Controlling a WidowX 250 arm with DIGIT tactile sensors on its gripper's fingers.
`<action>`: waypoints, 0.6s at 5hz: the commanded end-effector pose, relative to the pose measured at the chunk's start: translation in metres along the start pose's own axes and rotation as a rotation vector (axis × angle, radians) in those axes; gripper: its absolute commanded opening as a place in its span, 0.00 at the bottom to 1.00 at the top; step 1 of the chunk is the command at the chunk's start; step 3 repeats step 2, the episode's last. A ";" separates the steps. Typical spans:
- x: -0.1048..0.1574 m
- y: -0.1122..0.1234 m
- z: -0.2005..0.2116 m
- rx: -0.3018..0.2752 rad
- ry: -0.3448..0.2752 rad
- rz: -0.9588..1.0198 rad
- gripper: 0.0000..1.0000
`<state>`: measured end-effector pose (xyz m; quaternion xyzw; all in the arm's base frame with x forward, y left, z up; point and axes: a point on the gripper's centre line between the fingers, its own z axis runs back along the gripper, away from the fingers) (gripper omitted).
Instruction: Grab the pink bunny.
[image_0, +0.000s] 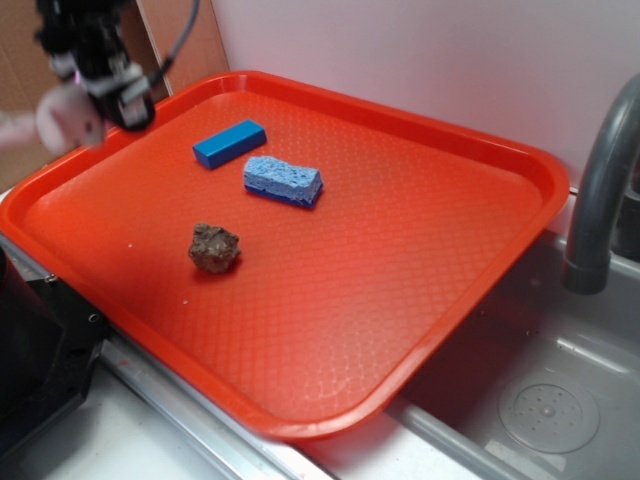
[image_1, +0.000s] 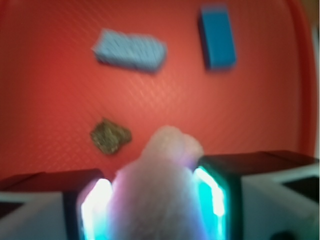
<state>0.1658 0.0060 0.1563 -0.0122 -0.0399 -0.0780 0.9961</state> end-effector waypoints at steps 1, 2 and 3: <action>0.015 0.014 0.058 0.084 -0.064 -0.040 0.00; 0.015 0.020 0.055 0.072 -0.057 -0.010 0.00; 0.015 0.020 0.055 0.072 -0.057 -0.010 0.00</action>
